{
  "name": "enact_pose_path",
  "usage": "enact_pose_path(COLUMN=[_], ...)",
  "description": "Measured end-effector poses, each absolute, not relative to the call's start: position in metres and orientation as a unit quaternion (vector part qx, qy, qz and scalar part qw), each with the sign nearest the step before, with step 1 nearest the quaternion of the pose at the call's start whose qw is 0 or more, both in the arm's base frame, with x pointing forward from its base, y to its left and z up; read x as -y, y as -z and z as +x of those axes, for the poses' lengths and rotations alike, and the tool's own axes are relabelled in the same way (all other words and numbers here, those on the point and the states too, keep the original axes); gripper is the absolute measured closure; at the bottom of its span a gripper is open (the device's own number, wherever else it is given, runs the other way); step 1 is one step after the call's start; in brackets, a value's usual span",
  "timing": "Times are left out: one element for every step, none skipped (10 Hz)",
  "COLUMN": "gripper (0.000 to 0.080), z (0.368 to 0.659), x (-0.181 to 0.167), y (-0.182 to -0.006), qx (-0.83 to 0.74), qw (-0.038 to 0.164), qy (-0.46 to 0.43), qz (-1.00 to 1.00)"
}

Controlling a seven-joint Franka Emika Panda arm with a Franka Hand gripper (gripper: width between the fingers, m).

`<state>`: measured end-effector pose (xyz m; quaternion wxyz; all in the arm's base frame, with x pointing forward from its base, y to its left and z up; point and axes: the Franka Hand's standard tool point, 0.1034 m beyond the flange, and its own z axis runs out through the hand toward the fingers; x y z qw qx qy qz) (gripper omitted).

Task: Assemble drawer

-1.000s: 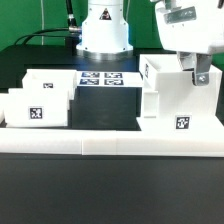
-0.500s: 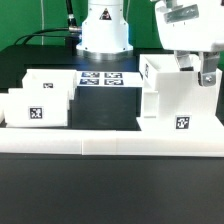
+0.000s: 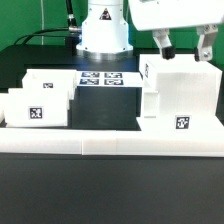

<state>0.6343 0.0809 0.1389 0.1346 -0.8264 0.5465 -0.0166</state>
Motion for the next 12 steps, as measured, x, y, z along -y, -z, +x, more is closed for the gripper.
enact_pose_path(gripper=[0.0151,0.0151,0.0151,0.0151,0.0151,0.0151,0.0151,0.0151,0.0151,0.0151,0.0151,0.0151], z=[0.633,0.633,0.631,0.626,0.622,0.62,0.62,0.619,0.619,0.618,0.611,0.599], x=[-0.083,-0.084,-0.081,-0.075,-0.067,-0.059,-0.054,-0.055,-0.054,-0.051,-0.037,-0.015], y=[-0.136,-0.135,-0.135,-0.137,-0.14,-0.145,-0.149,-0.146,-0.145,-0.145,-0.144,-0.144], qx=[-0.545,-0.524,-0.479,-0.413,-0.347,-0.277,-0.218,-0.204,-0.172,-0.128,-0.087,-0.068], qw=[0.133,0.132,0.128,0.12,0.112,0.104,0.098,0.097,0.095,0.093,0.085,0.076], qy=[0.014,0.017,0.021,0.015,0.015,0.021,0.031,0.032,0.034,0.038,0.035,0.034], qz=[-0.828,-0.841,-0.868,-0.903,-0.931,-0.955,-0.971,-0.974,-0.98,-0.987,-0.992,-0.994])
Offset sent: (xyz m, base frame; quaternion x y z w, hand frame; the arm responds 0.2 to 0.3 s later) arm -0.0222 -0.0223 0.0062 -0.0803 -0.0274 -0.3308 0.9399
